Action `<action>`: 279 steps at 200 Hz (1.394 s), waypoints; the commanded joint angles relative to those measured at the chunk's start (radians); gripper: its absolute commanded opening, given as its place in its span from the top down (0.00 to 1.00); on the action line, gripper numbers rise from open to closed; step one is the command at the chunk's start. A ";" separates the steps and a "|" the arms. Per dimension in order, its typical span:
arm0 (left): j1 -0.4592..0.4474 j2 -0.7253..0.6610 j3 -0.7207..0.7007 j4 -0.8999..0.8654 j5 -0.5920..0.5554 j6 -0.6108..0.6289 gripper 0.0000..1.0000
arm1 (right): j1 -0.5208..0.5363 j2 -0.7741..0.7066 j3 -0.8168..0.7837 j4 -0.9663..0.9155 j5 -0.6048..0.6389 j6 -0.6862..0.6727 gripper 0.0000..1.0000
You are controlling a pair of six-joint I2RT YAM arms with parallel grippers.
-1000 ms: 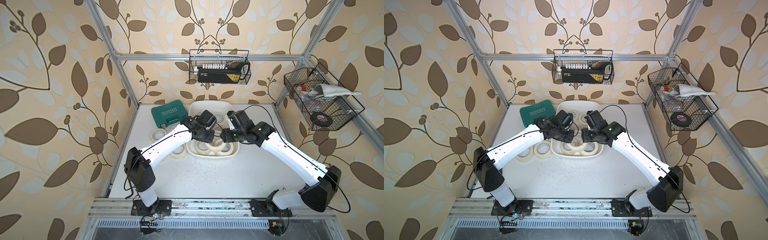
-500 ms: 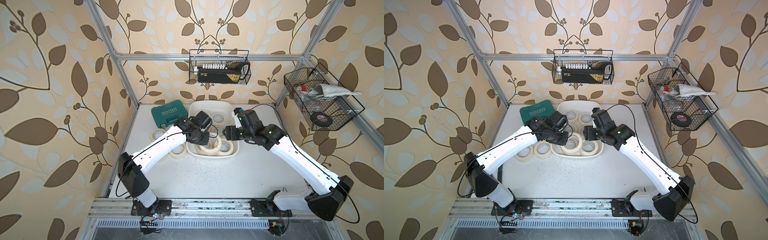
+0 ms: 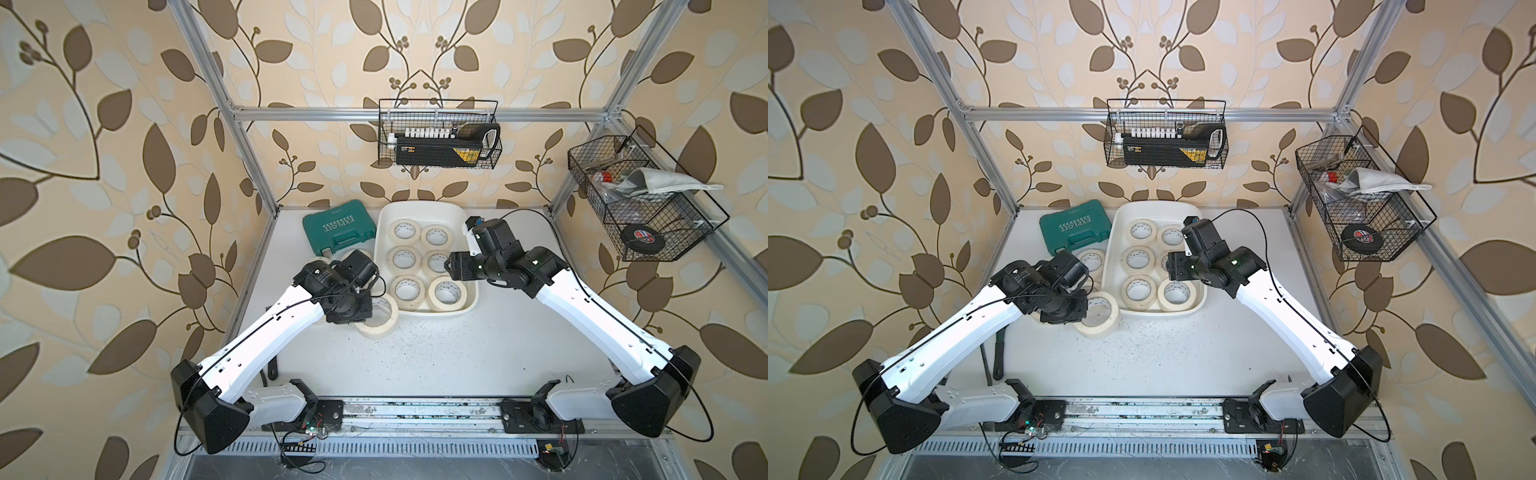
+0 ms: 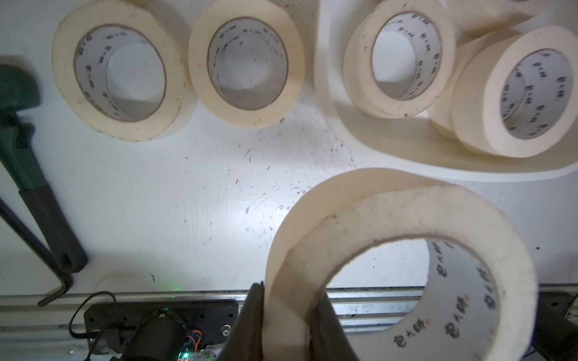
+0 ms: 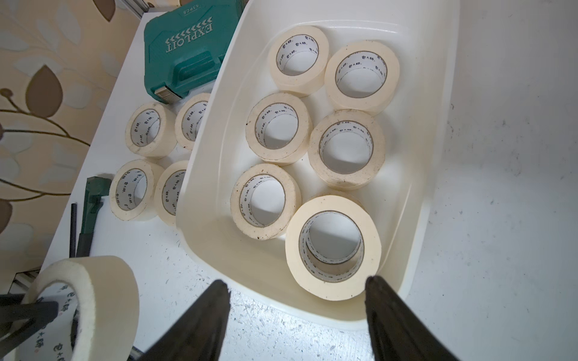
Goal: Take out the art tape in the storage box
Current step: Place the art tape at the center of the board.
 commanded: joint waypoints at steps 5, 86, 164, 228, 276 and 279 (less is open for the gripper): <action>0.008 -0.083 -0.092 -0.044 0.019 -0.137 1.00 | -0.009 0.013 -0.016 0.010 -0.015 0.001 0.30; 0.023 -0.118 -0.285 -0.090 -0.012 -0.407 1.00 | -0.024 0.024 -0.027 0.013 -0.025 -0.001 0.30; 0.167 -0.047 -0.448 0.051 -0.019 -0.516 1.00 | -0.038 0.017 -0.047 0.001 -0.030 -0.002 0.30; 0.288 -0.067 -0.549 0.104 -0.121 -0.513 1.00 | -0.052 0.077 -0.024 -0.066 -0.095 -0.053 0.29; 0.340 -0.062 -0.557 0.122 -0.150 -0.489 1.00 | -0.052 0.142 0.025 -0.141 -0.121 -0.080 0.29; 0.343 -0.062 -0.556 0.122 -0.152 -0.490 1.00 | -0.052 0.145 0.026 -0.143 -0.121 -0.081 0.29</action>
